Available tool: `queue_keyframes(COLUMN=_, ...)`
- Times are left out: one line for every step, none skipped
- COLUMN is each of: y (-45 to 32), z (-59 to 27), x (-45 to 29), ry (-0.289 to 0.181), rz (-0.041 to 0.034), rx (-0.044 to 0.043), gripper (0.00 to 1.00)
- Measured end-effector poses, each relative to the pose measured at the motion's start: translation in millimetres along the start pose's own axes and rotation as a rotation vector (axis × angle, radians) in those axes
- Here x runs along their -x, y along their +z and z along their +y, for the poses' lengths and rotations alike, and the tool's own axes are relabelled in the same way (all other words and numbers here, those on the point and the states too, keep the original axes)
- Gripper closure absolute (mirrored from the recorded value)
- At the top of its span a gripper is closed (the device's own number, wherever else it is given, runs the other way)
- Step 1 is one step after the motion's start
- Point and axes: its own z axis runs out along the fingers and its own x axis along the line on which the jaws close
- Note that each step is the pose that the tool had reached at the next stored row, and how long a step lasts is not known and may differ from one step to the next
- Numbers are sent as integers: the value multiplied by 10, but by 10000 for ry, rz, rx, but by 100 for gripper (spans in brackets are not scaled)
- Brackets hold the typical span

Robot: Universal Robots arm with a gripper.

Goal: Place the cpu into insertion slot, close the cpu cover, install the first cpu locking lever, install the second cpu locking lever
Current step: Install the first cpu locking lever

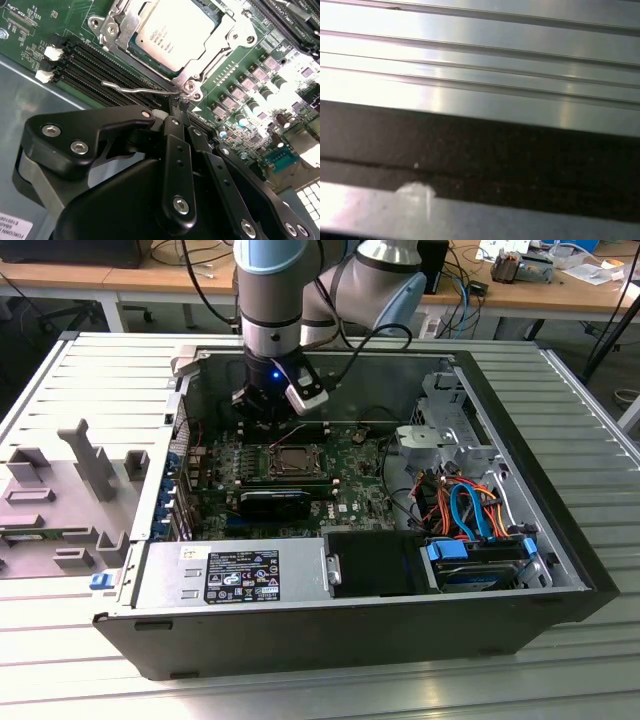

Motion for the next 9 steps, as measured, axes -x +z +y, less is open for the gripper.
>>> queue_keyframes(y=11, z=-1, x=8, ry=0, rz=4, rx=-29, gripper=89)
queue_keyframes(y=14, z=-2, x=14, ry=0, rz=7, rx=-53, gripper=89)
queue_keyframes(y=15, z=-2, x=16, ry=1, rz=7, rx=-67, gripper=89)
queue_keyframes(y=15, z=-4, x=25, ry=-1, rz=10, rx=-89, gripper=89)
queue_keyframes(y=15, z=-8, x=59, ry=0, rz=12, rx=-98, gripper=89)
queue_keyframes(y=15, z=-11, x=78, ry=-1, rz=12, rx=-97, gripper=89)
queue_keyframes(y=16, z=-12, x=91, ry=-2, rz=11, rx=-96, gripper=89)
queue_keyframes(y=16, z=-15, x=113, ry=-4, rz=11, rx=-96, gripper=89)
queue_keyframes(y=16, z=-17, x=136, ry=-4, rz=12, rx=-96, gripper=89)
